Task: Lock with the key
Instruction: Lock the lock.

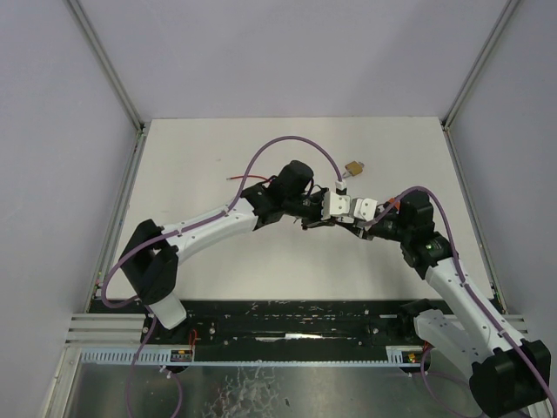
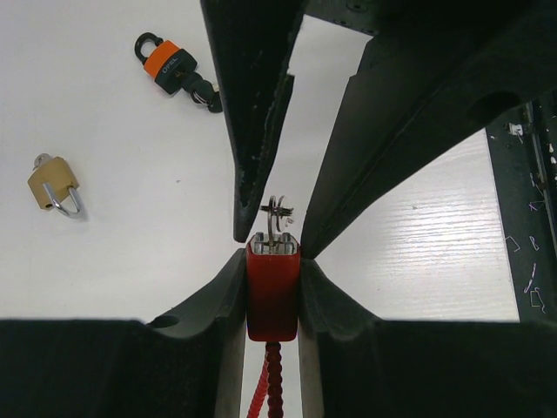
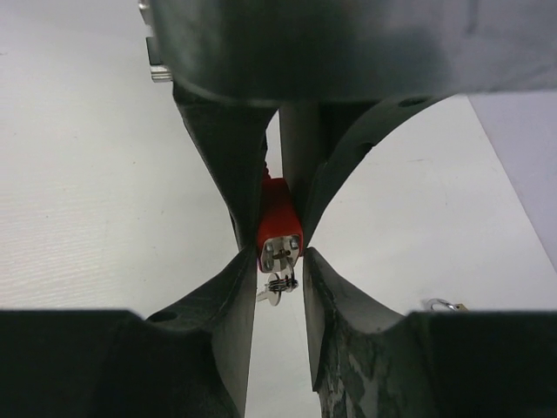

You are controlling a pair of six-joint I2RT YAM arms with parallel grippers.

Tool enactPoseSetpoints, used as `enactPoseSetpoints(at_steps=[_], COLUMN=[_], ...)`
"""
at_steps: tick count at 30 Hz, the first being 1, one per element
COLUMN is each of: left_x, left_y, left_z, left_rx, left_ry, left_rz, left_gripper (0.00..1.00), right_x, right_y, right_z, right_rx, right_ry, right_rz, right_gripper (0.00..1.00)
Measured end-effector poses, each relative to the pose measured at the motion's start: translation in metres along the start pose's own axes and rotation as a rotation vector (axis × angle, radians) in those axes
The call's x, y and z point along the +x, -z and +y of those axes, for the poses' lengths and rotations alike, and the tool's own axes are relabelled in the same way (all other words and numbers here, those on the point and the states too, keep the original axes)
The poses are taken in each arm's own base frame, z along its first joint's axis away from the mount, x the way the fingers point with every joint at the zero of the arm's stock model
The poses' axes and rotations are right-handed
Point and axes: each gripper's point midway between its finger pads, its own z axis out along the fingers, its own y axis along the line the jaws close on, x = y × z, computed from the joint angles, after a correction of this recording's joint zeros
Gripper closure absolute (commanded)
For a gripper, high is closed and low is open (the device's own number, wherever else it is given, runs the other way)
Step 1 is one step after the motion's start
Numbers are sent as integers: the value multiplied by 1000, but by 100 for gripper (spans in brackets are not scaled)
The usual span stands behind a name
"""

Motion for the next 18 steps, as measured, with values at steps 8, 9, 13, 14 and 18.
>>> enactPoseSetpoints(at_steps=[8,9,13,14,18], left_x=[0,0,0,0,0], left_y=[0,0,0,0,0], left_z=[0,0,0,0,0], left_rx=[-1,-1,0,1,5], left_ry=[-3,-5,-12,-14,-23], left_rz=[0,0,1,0,-2], left_gripper=[100,100,100,100,100], right_x=[4,4,4,4,4], right_y=[-1,0,0,0,1], right_z=[1,2,3,3,4], right_rx=[-7,-10,-17,-18,-29], right_ry=[0,0,15,20,41], right_rz=[11,10,13,14,17], right_gripper=[75,77,84,86,100])
